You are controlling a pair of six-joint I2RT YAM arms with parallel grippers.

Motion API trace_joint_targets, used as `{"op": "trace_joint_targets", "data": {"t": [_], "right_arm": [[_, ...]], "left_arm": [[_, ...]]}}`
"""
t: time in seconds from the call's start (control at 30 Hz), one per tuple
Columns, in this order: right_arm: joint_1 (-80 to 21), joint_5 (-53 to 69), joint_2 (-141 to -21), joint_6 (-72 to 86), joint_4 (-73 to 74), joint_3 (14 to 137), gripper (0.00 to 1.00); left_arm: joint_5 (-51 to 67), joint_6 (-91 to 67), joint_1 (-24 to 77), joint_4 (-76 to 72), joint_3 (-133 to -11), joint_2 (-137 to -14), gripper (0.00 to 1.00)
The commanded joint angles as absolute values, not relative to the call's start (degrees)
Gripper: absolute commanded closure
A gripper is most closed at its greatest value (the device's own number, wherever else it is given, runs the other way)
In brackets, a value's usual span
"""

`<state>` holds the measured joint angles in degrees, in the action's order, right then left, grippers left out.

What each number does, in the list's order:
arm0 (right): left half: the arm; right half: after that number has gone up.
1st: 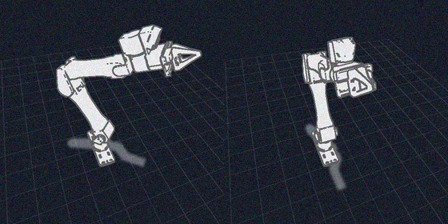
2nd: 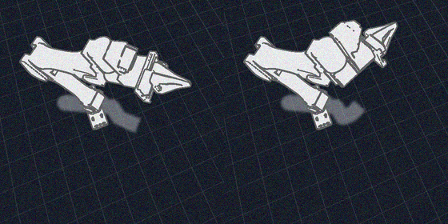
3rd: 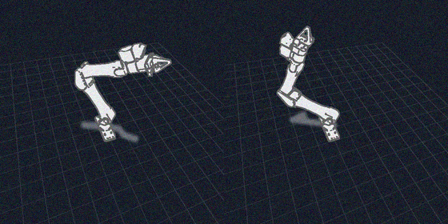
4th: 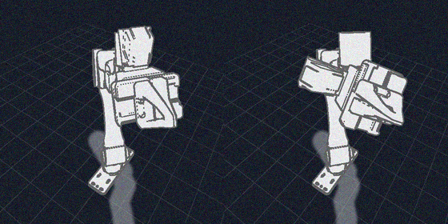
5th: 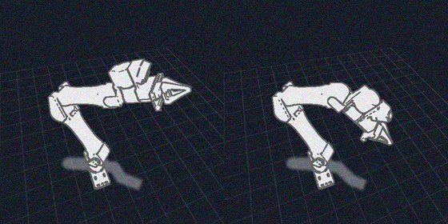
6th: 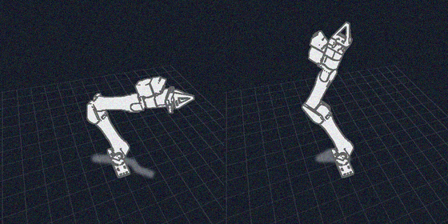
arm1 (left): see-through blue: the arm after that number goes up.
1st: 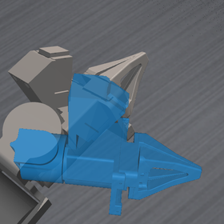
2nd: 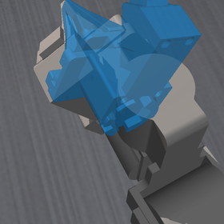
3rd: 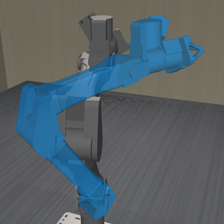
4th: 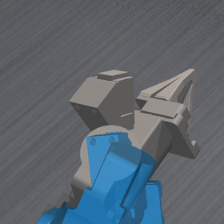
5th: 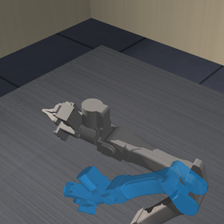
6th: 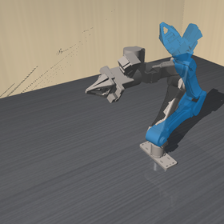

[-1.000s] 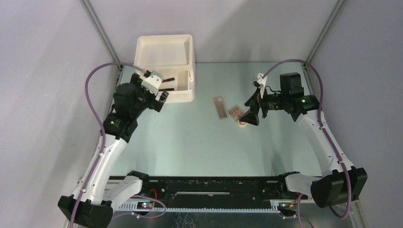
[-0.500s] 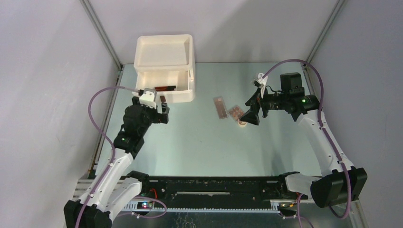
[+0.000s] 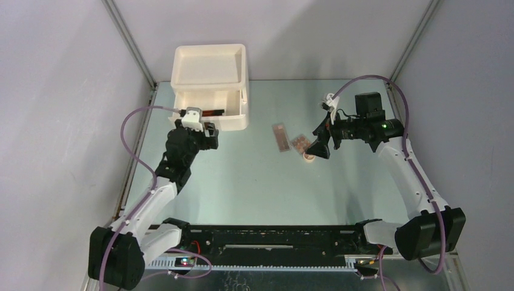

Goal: Organize the makeup
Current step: Close the drawer in the storage box.

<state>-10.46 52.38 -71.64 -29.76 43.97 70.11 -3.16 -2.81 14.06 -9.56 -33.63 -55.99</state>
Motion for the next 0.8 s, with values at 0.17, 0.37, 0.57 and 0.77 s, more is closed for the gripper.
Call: {"op": "trace_joint_targets", "data": {"t": [0.17,0.37,0.57,0.77], "right_arm": [[-10.0,52.4,-71.9,-31.1,44.2,70.1,0.00],[-10.0,52.8,-72.3,-31.2,44.3,70.1,0.00],[-10.0,53.1,-72.2,-31.4,44.4,70.1,0.01],[-10.0,53.1,-72.0,-31.3,44.4,70.1,0.00]], "left_arm": [[-4.4,-5.7,13.9,-16.0,-34.9,-58.3,0.27],[-4.9,-5.2,13.9,-16.5,-36.0,-59.8,0.41],[-4.8,-5.3,13.9,-17.7,-36.8,-60.4,0.53],[-4.3,-5.4,13.9,-18.2,-38.4,-60.7,0.65]]}}
